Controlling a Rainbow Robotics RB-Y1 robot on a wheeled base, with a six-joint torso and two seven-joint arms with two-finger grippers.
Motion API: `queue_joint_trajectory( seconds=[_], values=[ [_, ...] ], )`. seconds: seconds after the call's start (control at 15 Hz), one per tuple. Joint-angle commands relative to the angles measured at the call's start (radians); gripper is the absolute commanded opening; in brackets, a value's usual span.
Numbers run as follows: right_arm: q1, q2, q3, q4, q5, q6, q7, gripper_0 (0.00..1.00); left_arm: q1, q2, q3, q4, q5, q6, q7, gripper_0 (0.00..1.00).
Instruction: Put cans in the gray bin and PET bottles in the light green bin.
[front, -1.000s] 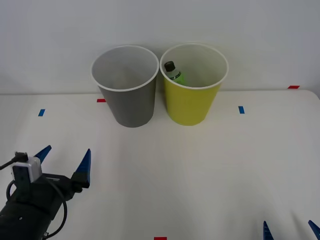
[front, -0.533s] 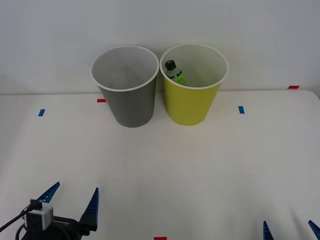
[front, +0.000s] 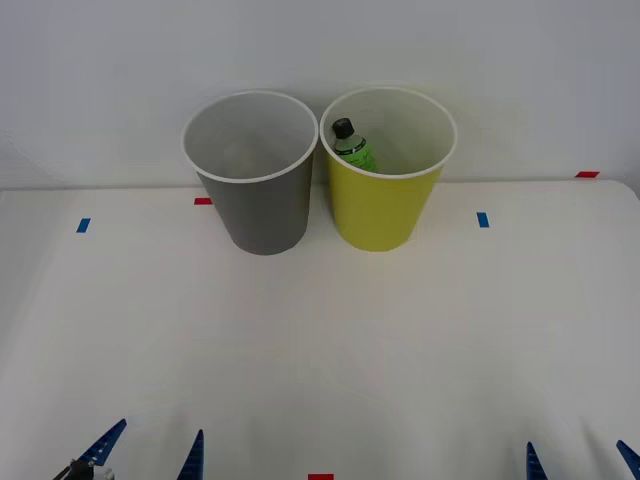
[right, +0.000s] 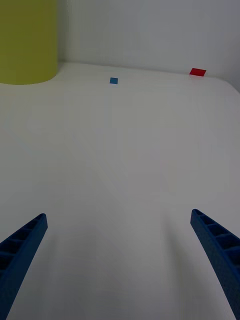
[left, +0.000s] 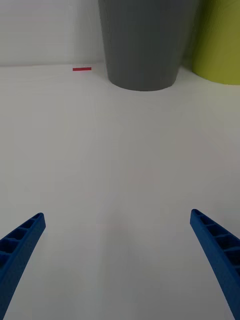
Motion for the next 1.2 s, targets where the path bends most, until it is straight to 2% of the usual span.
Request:
queue_joint_trajectory(
  seconds=[0.07, 0.27, 1.2],
  values=[
    [0.000, 0.000, 0.000, 0.000, 0.000, 0.000, 0.000, 1.00, 0.018, 0.002, -0.004, 0.013, -0.021, 0.003, -0.003, 1.00],
    [0.000, 0.000, 0.000, 0.000, 0.000, 0.000, 0.000, 1.00, 0.014, 0.004, -0.009, 0.033, -0.044, -0.001, -0.006, 1.00],
    [0.000, 0.000, 0.000, 0.000, 0.000, 0.000, 0.000, 1.00, 0.014, 0.008, -0.013, 0.033, -0.041, 0.001, -0.009, 1.00]
  ],
)
